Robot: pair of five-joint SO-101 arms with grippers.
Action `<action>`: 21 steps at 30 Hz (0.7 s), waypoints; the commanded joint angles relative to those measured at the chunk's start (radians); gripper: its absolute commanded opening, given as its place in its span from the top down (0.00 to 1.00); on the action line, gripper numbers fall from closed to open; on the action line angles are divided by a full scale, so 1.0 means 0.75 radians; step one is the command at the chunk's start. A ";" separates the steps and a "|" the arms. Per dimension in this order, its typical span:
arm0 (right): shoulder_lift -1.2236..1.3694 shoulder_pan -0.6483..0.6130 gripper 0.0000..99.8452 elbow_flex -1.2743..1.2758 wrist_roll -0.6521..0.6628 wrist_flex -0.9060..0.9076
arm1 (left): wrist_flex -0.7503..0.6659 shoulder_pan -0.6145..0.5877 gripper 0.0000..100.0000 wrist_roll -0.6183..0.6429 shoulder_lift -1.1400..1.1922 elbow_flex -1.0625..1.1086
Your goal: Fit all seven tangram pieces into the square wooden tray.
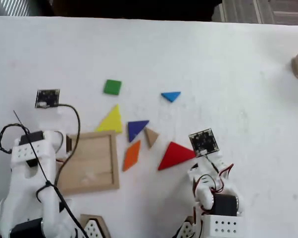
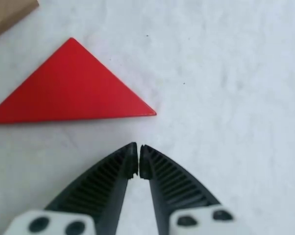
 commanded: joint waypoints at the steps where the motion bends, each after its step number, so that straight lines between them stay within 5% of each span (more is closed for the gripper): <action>1: -0.011 0.011 0.98 0.002 0.000 -0.021 | 0.117 -0.011 0.83 -0.072 -0.009 -0.074; 8: -0.011 0.011 0.98 0.002 0.000 -0.021 | 0.172 -0.071 0.91 -0.415 -0.007 -0.031; 15: -0.011 0.011 0.98 0.002 0.000 -0.021 | 0.100 -0.056 0.91 -0.276 -0.019 -0.025; 21: -0.011 0.011 0.98 0.002 0.000 -0.021 | 0.198 0.142 0.90 -0.178 -0.019 -0.043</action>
